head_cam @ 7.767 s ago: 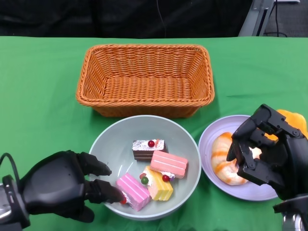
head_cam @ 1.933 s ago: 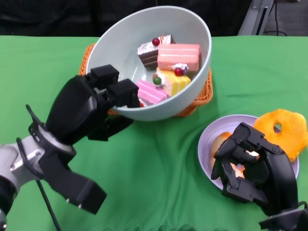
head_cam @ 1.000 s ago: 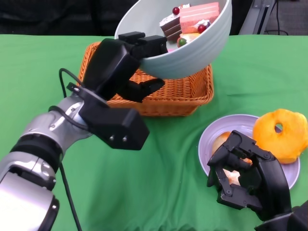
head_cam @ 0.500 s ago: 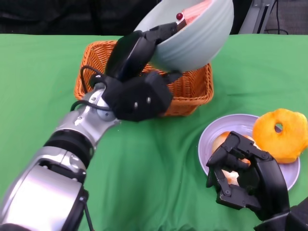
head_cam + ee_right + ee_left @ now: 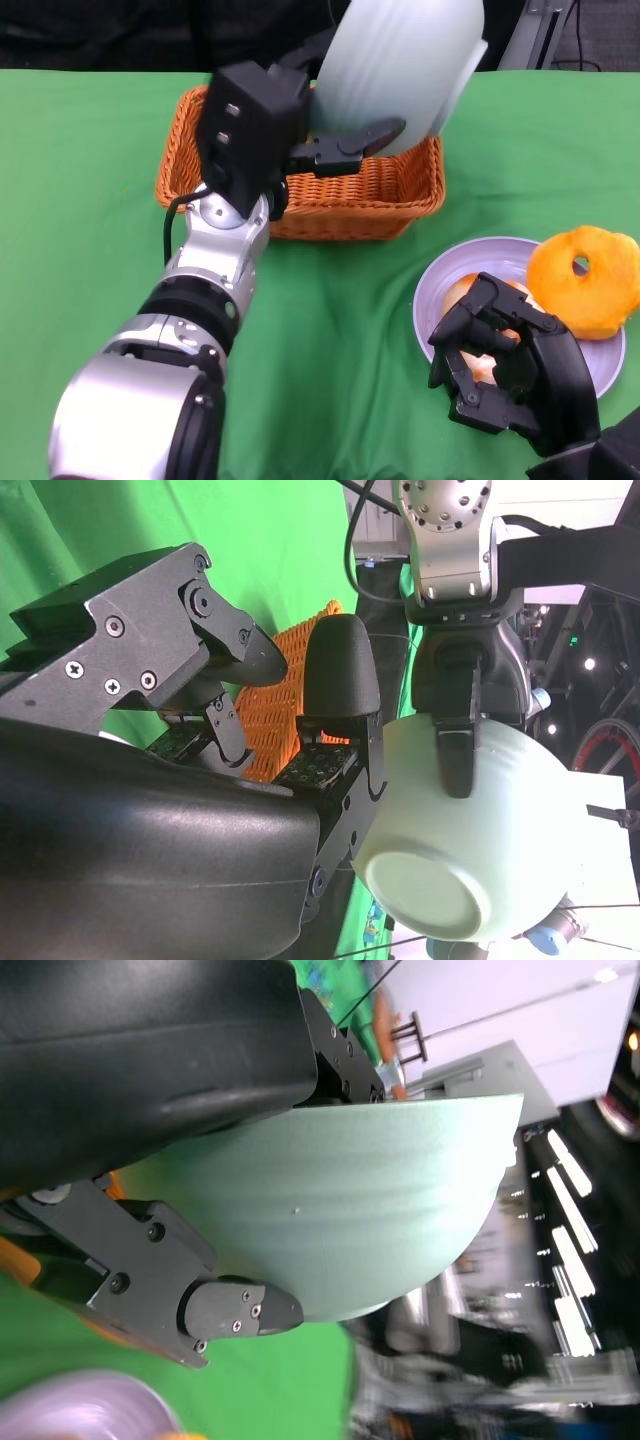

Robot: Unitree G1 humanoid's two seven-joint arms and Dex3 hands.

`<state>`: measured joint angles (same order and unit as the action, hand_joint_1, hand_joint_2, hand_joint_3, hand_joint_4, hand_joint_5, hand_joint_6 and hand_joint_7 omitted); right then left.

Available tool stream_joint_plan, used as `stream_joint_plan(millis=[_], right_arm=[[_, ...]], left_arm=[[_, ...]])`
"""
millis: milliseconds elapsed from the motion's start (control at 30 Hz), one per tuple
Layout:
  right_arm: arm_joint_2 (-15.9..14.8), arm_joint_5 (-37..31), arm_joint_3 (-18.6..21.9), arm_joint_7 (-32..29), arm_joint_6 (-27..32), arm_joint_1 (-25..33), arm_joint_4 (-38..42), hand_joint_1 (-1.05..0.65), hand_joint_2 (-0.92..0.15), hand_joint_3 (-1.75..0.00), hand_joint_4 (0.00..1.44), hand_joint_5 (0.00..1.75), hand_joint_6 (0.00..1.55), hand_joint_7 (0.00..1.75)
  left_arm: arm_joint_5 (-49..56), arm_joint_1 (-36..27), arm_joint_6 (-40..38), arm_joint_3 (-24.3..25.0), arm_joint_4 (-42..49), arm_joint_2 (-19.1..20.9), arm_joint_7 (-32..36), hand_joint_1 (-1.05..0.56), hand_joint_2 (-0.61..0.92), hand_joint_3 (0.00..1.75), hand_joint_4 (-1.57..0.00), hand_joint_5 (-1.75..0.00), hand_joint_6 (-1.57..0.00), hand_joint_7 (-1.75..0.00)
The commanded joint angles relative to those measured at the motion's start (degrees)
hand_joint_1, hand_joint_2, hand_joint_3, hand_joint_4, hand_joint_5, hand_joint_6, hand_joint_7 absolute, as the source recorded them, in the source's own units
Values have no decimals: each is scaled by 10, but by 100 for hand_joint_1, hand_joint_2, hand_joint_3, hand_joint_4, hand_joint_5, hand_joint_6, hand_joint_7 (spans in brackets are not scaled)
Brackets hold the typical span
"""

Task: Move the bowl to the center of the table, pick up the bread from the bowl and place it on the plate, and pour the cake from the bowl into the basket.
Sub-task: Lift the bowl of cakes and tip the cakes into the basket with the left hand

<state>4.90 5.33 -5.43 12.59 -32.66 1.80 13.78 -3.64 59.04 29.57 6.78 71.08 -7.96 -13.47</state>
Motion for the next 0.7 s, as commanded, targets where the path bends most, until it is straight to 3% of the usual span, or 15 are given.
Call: stream_joint_plan(millis=[33, 167, 367, 467, 600, 700], right_arm=[[-4, 3, 6, 0, -12, -7, 8, 2, -58, -116, 76, 171, 64, 148], [-5, 6, 6, 2, -16, -8, 11, 1, -57, -116, 76, 170, 64, 148], [-3, 6, 4, 2, -14, -5, 6, 1, -58, -116, 77, 169, 64, 148], [-3, 8, 4, 4, -12, -4, 4, 1, -57, -116, 77, 170, 65, 148], [-4, 10, 3, 8, -10, -5, 4, 0, -57, -117, 77, 170, 65, 149], [-4, 15, 3, 13, -9, -5, 4, 1, -57, -117, 76, 171, 64, 151]], left_arm=[[-58, 32, -32, 42, -16, -8, -45, -9, 59, 109, -74, -175, -67, -153], [-107, 42, -83, 81, -18, -16, -74, -9, 54, 117, -76, -175, -72, -152], [-206, 64, -206, 158, -18, -21, -118, -6, 60, 117, -77, -175, -76, -156], [-242, 72, -251, 189, -17, -22, -122, -7, 62, 119, -75, -175, -73, -161], [-290, 81, -311, 231, -9, -18, -123, -12, 70, 110, -71, -175, -66, -165], [-320, 87, -355, 259, -2, -12, -122, -12, 68, 110, -70, -175, -65, -167]])
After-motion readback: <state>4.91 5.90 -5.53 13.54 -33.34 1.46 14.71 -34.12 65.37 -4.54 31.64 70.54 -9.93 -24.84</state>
